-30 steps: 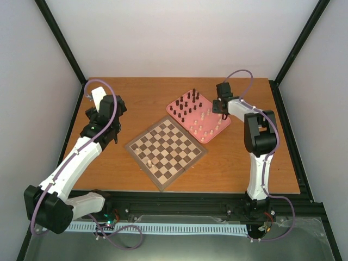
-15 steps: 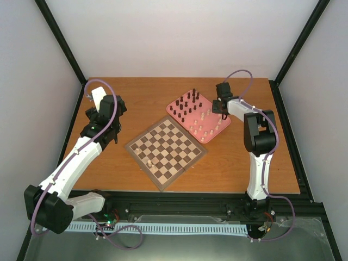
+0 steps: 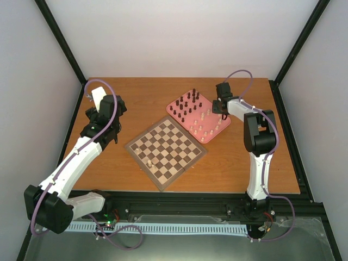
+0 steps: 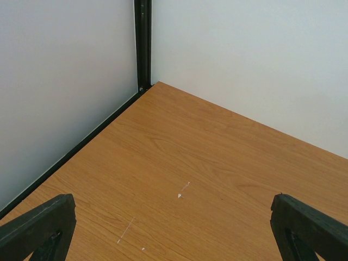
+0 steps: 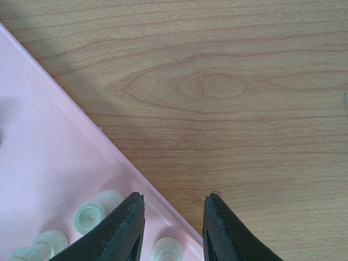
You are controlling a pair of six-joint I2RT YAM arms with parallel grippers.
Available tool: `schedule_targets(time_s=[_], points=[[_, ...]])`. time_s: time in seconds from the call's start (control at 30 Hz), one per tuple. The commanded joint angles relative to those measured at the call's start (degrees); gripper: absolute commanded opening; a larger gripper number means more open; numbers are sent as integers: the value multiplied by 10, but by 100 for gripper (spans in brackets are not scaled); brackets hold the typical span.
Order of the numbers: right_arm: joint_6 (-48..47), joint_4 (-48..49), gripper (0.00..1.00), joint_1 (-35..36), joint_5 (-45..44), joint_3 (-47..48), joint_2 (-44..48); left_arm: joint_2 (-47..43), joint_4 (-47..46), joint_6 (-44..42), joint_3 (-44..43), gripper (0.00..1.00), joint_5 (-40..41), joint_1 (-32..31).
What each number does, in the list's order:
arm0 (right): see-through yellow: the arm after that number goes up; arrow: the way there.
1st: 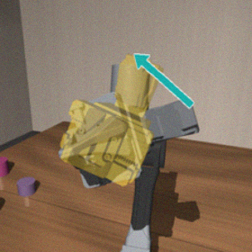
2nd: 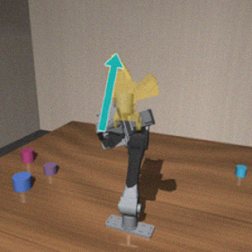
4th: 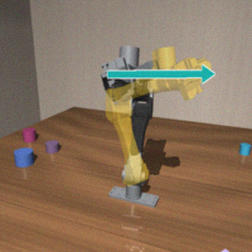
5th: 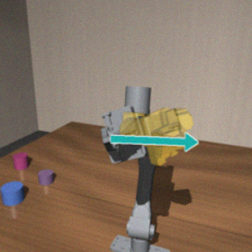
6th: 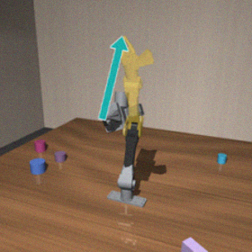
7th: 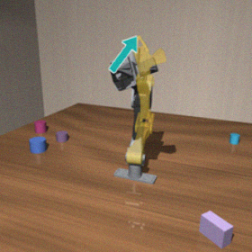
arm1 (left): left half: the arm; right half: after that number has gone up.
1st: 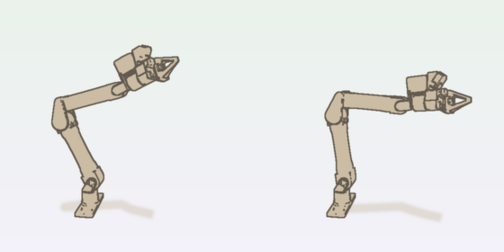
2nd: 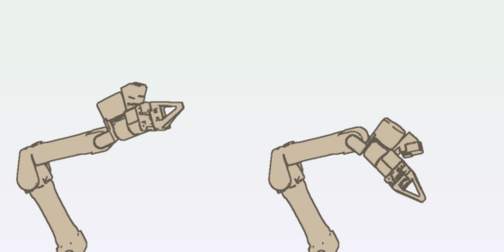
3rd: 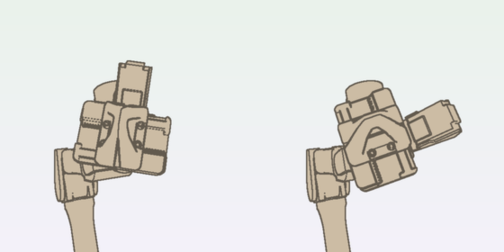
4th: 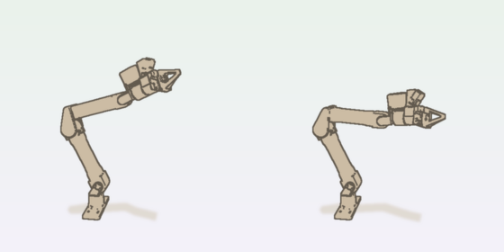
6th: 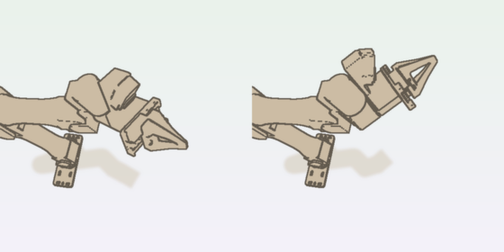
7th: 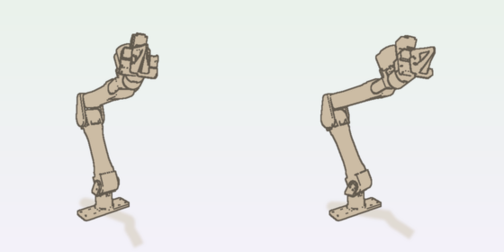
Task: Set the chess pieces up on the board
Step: Pick up the chess piece from the storage box.
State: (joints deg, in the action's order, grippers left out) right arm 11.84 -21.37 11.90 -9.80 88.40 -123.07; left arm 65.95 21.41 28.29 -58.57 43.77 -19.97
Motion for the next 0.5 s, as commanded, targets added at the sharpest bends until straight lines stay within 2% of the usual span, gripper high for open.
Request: schedule_targets(time_s=[0.0,0.23,0.4,0.47], points=[[5,-4,30,-4,2,-8,-7,1,-5,-4,-25,100,9,3],[7,0,18,-4,0,-15,0,1,-4,-3,-24,100,10,3],[12,0,4,-3,-6,-20,14,3,-4,-3,-26,100,10,3],[16,3,3,-3,-9,-29,30,3,-4,-3,-26,100,9,3]])
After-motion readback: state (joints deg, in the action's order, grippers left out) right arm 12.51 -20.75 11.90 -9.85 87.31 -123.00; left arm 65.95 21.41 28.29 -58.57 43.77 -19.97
